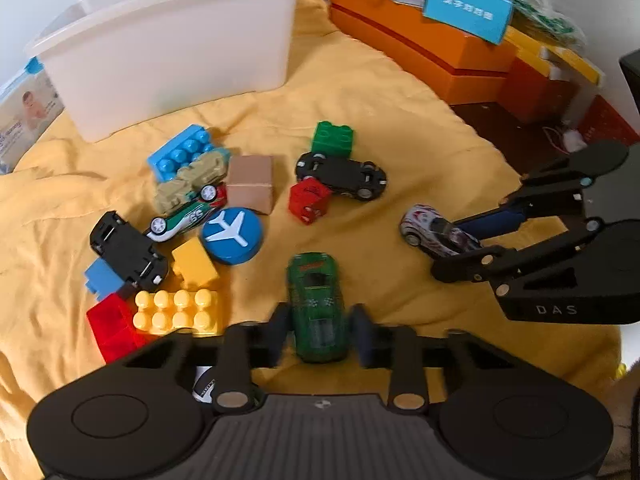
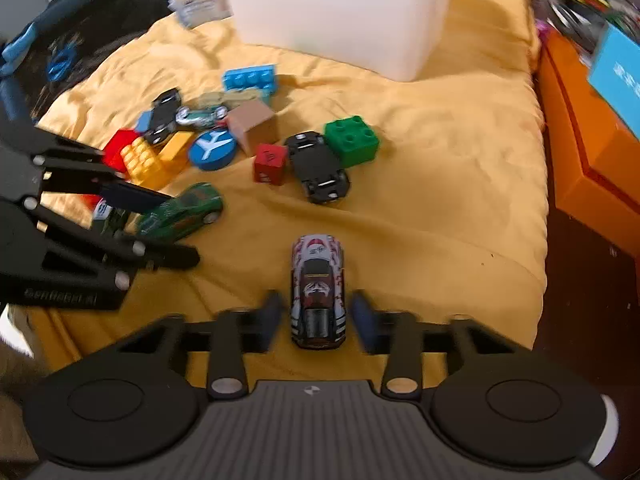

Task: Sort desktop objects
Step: 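Carry both cars over the white bin and open both tools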

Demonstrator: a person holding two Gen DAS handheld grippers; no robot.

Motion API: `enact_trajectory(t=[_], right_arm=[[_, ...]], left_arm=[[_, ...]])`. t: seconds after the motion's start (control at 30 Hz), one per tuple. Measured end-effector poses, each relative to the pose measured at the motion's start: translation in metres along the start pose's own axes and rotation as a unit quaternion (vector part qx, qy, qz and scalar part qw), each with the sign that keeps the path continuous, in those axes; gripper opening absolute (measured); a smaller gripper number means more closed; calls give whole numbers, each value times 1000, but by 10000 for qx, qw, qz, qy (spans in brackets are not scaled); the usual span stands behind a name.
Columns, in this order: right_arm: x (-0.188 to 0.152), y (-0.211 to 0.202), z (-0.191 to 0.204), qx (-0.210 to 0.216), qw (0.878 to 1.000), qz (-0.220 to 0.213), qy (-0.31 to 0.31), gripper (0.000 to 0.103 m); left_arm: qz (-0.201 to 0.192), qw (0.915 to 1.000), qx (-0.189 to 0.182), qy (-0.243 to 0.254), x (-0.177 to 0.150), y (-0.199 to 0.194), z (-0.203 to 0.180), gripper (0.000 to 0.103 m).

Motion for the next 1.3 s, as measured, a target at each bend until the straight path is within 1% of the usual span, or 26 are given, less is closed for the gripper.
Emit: enact_trajectory(t=[0.13, 0.3, 0.4, 0.53, 0.73, 0.8, 0.9, 0.97, 1.07, 1.1, 1.2, 1.27, 1.3], right_arm=[[6, -3, 4, -1, 10000, -53, -36, 33], [29, -14, 10, -131, 9991, -367, -187, 33], [44, -16, 10, -79, 9987, -492, -110, 33], [74, -24, 10, -85, 9967, -794, -106, 33], [137, -48, 6, -263, 9884, -1475, -255, 33], [161, -54, 3, -387, 9839, -1712, -335, 33], [197, -58, -2, -529, 9775, -2007, -389, 33], [220, -56, -4, -634, 9738, -2139, -447, 33], [241, -45, -9, -827, 9719, -2162, -425, 33], [247, -42, -12, -858, 9713, -2185, -372, 33], [258, -32, -24, -1028, 9705, -2169, -222, 33], [263, -20, -32, -1209, 9709, -2057, -185, 33], [265, -15, -36, -1231, 9714, -2024, -137, 34]], left_arm=[[-70, 10000, -41, 45, 4, -6, 3, 33], [-444, 9990, 53, -17, 29, -25, 20, 33], [-685, 9975, 111, -96, 48, -37, 36, 33], [-1030, 9944, 201, -125, 78, -52, 60, 33], [-1548, 9871, 389, -92, 129, -68, 96, 33], [-1671, 9849, 442, -83, 146, -69, 108, 33], [-1874, 9814, 419, -84, 173, -69, 123, 33], [-2007, 9784, 497, 14, 190, -68, 131, 33], [-2143, 9748, 612, 40, 211, -58, 144, 33], [-2152, 9740, 702, 27, 216, -52, 149, 33], [-2108, 9707, 1152, 3, 224, -36, 165, 33], [-2026, 9709, 1276, -58, 227, -24, 171, 34], [-1947, 9719, 1317, -107, 227, -18, 174, 34]])
Point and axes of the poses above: each gripper's, at about its wrist camera, not at the fingertips, and y roughly the way its jaws point, z to its left, x to its top, the point moved 9 cm from there along y, roughly the way its jaws point, and after that the axes turned 9 degrees about x, right-handed, at the moved point
